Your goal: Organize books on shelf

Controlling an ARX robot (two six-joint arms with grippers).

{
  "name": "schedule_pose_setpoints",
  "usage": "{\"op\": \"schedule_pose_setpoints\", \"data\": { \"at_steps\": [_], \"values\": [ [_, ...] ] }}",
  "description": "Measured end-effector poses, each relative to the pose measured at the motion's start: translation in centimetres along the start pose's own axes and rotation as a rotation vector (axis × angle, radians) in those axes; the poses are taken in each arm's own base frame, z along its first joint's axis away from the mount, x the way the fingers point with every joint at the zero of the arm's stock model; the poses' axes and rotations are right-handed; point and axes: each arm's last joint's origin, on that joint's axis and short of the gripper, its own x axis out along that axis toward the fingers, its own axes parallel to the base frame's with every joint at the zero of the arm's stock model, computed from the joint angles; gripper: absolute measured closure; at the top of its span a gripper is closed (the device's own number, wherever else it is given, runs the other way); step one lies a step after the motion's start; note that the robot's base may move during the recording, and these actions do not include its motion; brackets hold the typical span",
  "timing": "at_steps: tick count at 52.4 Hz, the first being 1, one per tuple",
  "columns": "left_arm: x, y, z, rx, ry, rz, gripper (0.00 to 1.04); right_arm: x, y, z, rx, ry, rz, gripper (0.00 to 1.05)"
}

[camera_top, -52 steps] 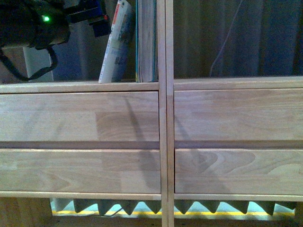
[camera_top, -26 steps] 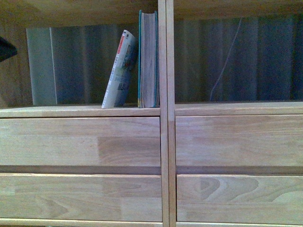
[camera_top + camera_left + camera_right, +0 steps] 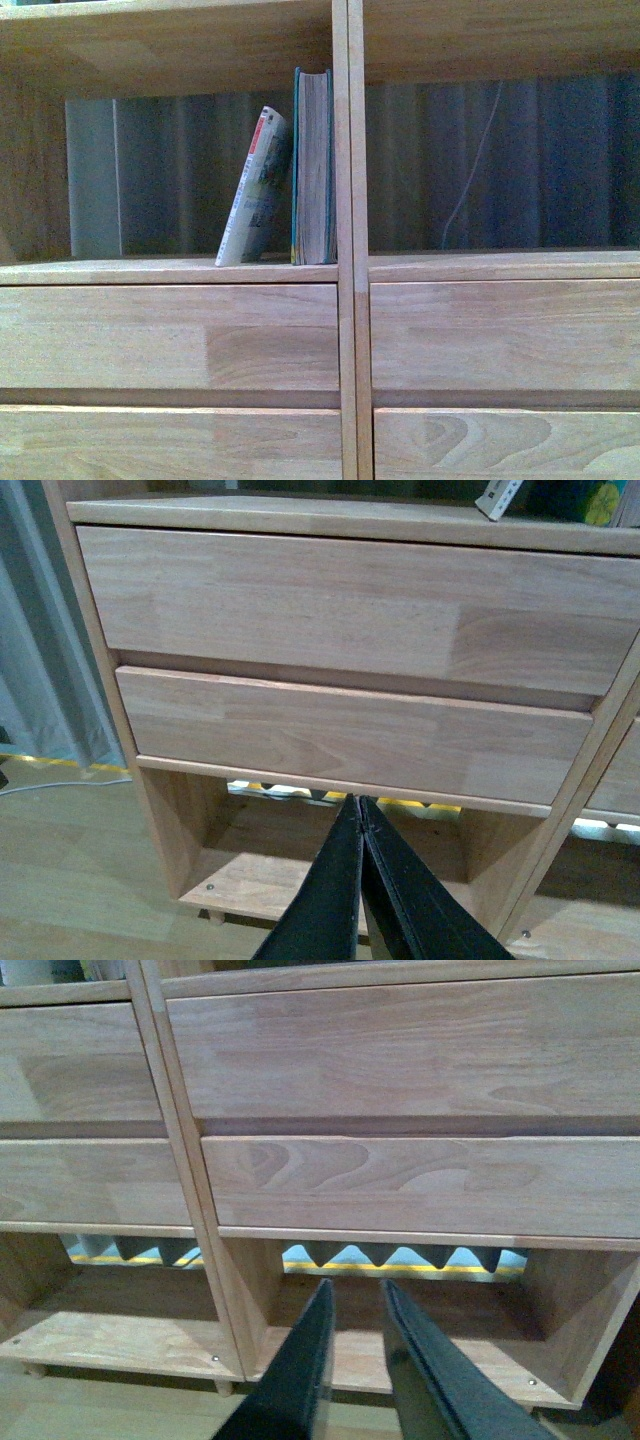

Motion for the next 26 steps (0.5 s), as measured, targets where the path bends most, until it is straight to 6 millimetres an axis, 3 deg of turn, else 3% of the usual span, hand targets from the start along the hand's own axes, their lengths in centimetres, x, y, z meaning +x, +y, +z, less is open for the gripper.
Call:
{"op": "schedule_pose_setpoints", "data": {
  "at_steps": [26],
  "values": [
    [-3.7, 0.0, -3.5, 0.002, -0.006, 0.000, 1.02, -0.1, 0.0, -1.4, -0.024, -0.008, -0.001, 1.02]
  ]
}}
